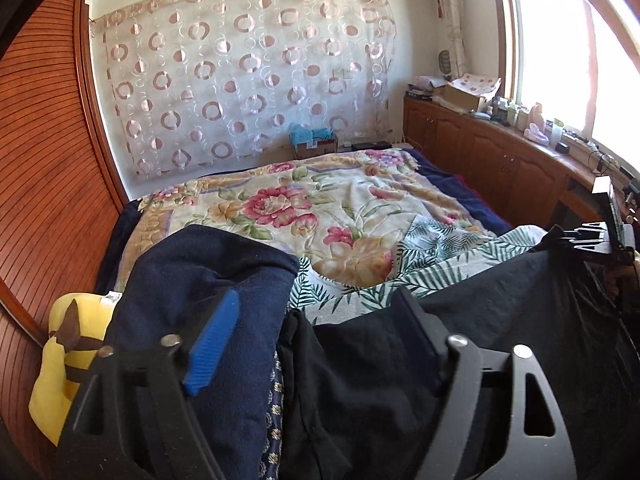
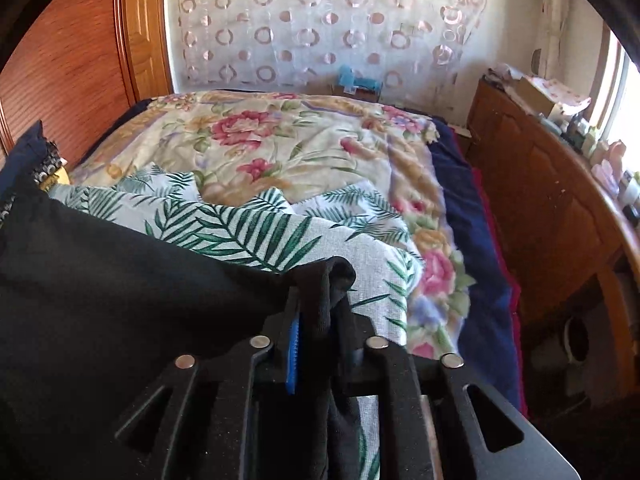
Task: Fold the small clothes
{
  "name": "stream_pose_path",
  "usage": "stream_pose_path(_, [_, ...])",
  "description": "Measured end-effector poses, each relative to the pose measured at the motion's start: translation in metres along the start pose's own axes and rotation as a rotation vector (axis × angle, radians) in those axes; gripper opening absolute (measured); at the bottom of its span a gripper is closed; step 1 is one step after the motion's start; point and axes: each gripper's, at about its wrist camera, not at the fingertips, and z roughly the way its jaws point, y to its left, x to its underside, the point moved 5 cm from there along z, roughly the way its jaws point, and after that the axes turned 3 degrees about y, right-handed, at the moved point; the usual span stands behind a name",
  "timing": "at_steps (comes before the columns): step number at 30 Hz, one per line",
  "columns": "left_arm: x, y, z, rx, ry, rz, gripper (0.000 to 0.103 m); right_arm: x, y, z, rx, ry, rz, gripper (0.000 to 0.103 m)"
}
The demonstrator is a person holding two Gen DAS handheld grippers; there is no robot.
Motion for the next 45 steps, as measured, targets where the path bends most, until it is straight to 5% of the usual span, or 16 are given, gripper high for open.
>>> stream_pose_path(5, [0.019, -0.014, -0.019, 0.04, 0.007, 0.015, 0.08, 0.005, -0.003, -0.018, 0.049, -0.023, 0.009, 0.051])
stream_pose_path(10, [0.045, -0.032, -0.032, 0.105, 0.034, 0.02, 0.08, 0.032, 0.001, -0.065, 0.057, -0.049, 0.045, 0.058])
stream_pose_path(21, [0.119, -0.068, -0.031, 0.204, 0.154, 0.055, 0.08, 0.14, 0.033, -0.145, 0.002, 0.004, 0.139, 0.059])
stream_pose_path(28, [0.147, -0.082, -0.019, 0.229, 0.226, 0.074, 0.08, 0.185, 0.048, -0.162, -0.065, 0.074, 0.205, 0.059])
stream_pose_path(40, [0.162, -0.096, -0.007, 0.191, 0.252, 0.114, 0.08, 0.161, 0.045, -0.139, -0.003, 0.072, 0.196, 0.059])
stream_pose_path(45, [0.163, -0.101, -0.004, 0.187, 0.261, 0.139, 0.088, 0.17, 0.059, -0.135, 0.051, 0.04, 0.16, 0.059])
